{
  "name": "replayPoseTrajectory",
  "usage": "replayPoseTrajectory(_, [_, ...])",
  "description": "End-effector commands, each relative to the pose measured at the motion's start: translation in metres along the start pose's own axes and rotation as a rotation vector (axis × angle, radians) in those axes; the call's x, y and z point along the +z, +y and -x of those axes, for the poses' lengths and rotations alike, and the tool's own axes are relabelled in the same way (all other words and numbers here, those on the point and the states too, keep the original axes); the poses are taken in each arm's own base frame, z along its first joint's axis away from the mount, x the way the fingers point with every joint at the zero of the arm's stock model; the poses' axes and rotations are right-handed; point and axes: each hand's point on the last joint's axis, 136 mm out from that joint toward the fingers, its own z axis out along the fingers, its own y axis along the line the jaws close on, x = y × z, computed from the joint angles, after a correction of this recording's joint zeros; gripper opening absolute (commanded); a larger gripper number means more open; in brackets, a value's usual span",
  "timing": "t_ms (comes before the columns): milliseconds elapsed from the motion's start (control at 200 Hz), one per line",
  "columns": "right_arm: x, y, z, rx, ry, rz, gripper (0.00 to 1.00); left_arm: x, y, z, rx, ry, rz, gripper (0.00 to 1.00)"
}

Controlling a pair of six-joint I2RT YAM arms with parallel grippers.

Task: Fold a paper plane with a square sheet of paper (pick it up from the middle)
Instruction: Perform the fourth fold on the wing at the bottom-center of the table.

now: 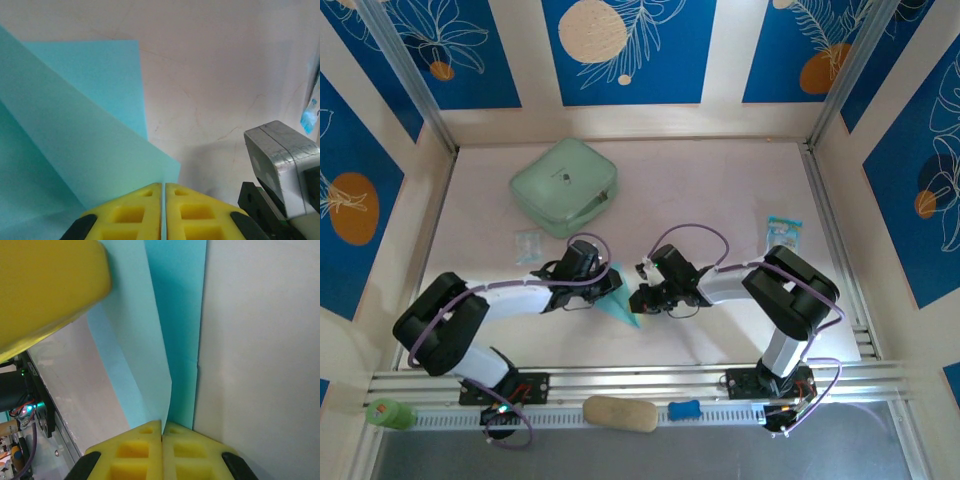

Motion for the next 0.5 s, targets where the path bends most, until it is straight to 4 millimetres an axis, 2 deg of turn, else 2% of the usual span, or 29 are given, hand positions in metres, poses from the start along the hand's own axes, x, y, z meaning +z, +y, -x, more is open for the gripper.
replayPoseTrajectory(0, [0.003, -0.008, -0.009, 0.022, 0.056, -0.017, 0.05, 0.003, 0.006, -0.003, 0.001, 0.012, 0.036, 0.08])
replayPoseTrajectory(200, [0.004, -0.007, -0.010, 0.026, 0.073, -0.007, 0.04, 0.004, 0.032, -0.008, -0.016, 0.014, 0.128, 0.06])
replayPoseTrajectory(495, [0.004, -0.008, -0.011, 0.039, 0.094, -0.009, 0.04, 0.007, 0.041, -0.011, -0.014, 0.026, 0.165, 0.04])
